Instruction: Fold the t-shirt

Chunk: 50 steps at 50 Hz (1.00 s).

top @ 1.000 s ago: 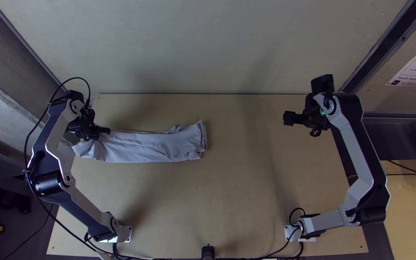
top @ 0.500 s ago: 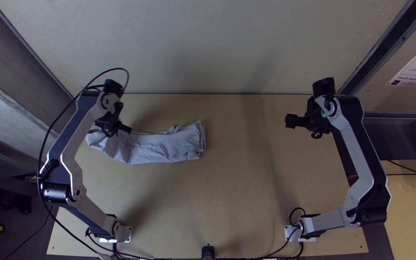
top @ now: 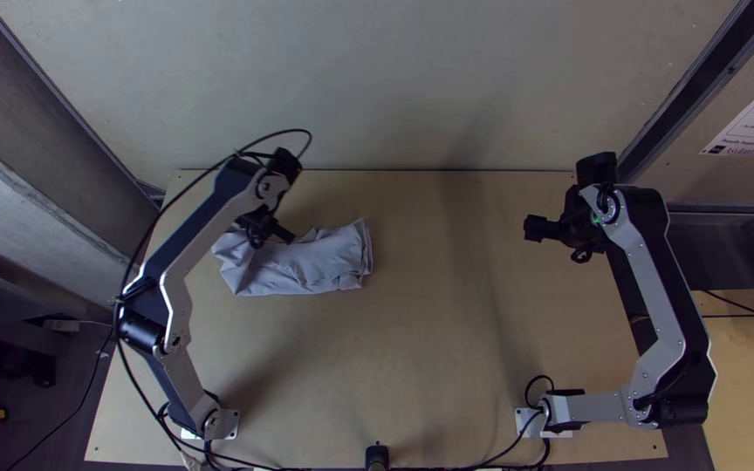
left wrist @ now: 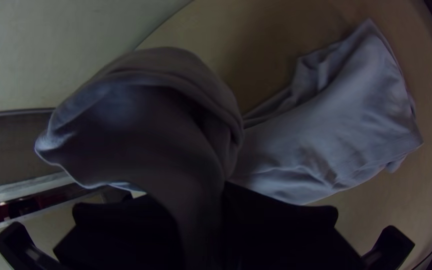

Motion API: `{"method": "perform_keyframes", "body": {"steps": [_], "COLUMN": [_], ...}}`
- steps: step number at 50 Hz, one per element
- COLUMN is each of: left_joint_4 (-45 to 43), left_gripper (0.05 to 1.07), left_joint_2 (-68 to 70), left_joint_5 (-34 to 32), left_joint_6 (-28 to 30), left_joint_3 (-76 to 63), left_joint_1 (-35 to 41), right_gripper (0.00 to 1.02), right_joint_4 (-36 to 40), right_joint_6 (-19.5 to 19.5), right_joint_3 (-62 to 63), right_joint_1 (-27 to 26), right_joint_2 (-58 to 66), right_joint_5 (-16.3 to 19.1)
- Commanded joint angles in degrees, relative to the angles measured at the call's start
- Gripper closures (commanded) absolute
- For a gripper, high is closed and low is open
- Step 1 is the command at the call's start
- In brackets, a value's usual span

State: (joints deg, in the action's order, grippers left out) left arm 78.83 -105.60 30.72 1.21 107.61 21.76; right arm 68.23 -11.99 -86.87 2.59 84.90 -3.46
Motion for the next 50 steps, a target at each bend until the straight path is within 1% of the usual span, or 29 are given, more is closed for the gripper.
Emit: {"method": "perform_keyframes", "body": {"steps": [1,10,20,22,24,27,28,32,33,35,37,39,41,43,45,46,50], "left_joint_4": [1.5,1.5,2.12,2.12,2.12,2.12,2.3,2.3,2.38,2.47,2.03,-0.25,-1.57,-2.27,-4.12,-4.74,-7.11], "left_gripper": [1.04,1.04,1.03,0.91,0.66,0.19,0.11,0.11,0.11,0.11,0.11,0.11,0.11,0.11,0.11,0.11,0.11], "left_joint_2": [-2.86,-8.57,-14.11,-15.25,-16.13,-17.53,-17.97,-20.08,-20.96,-22.19,-23.51,-24.12,-25.36,-26.76,-27.55,-28.17,-28.78], "left_joint_5": [0.83,0.74,0.48,0.31,0.04,-1.1,-1.98,-7.34,-10.33,-18.59,-24.83,-29.49,-35.55,-38.72,-40.21,-40.56,-41.35], "left_joint_6": [-3.15,-5.43,-6.13,-6.13,-6.31,-6.31,-6.31,-7.63,-8.95,-10.88,-13.52,-16.86,-19.67,-21.25,-24.15,-25.91,-29.51], "left_joint_3": [2.69,6.73,11.04,11.57,12.01,13.32,13.85,17.81,19.83,22.9,25.98,26.86,27.65,28.71,29.06,29.76,30.9], "left_joint_1": [3.55,7.86,11.55,11.99,12.69,13.84,14.1,15.16,15.24,15.07,14.8,14.28,13.66,13.57,13.66,13.75,13.93], "right_gripper": [0.03,0.03,0.03,0.03,0.03,0.03,0.03,0.03,0.03,0.03,0.03,0.03,0.03,0.03,0.03,0.03,0.03], "right_joint_4": [-0.29,-1.17,-1.61,-1.69,-1.78,-2.13,-2.31,-3.01,-3.19,-3.28,-3.36,-3.45,-3.36,-3.45,-3.45,-3.45,-3.54], "right_joint_6": [-0.93,-0.49,-0.32,-0.23,-0.23,-0.14,-0.05,0.39,0.47,0.56,0.65,0.65,0.65,0.65,0.65,0.65,0.56], "right_joint_3": [2.41,5.31,8.12,8.65,9.35,10.49,10.93,12.6,12.95,13.57,14.1,14.54,14.8,15.06,15.42,15.59,16.12], "right_joint_1": [-1.01,-2.15,-2.77,-2.77,-2.77,-2.77,-2.68,-2.77,-2.77,-2.77,-2.77,-2.77,-2.77,-2.77,-2.77,-2.77,-2.5], "right_joint_2": [-1.85,-3.6,-5.27,-5.63,-5.98,-6.68,-6.94,-7.82,-7.91,-8.26,-8.53,-8.79,-9.05,-9.23,-9.41,-9.49,-9.67], "right_joint_5": [-0.05,-0.05,0.04,0.04,0.04,0.04,-0.05,-0.05,-0.05,-0.05,-0.05,-0.05,-0.05,-0.05,-0.05,-0.05,0.04]}}
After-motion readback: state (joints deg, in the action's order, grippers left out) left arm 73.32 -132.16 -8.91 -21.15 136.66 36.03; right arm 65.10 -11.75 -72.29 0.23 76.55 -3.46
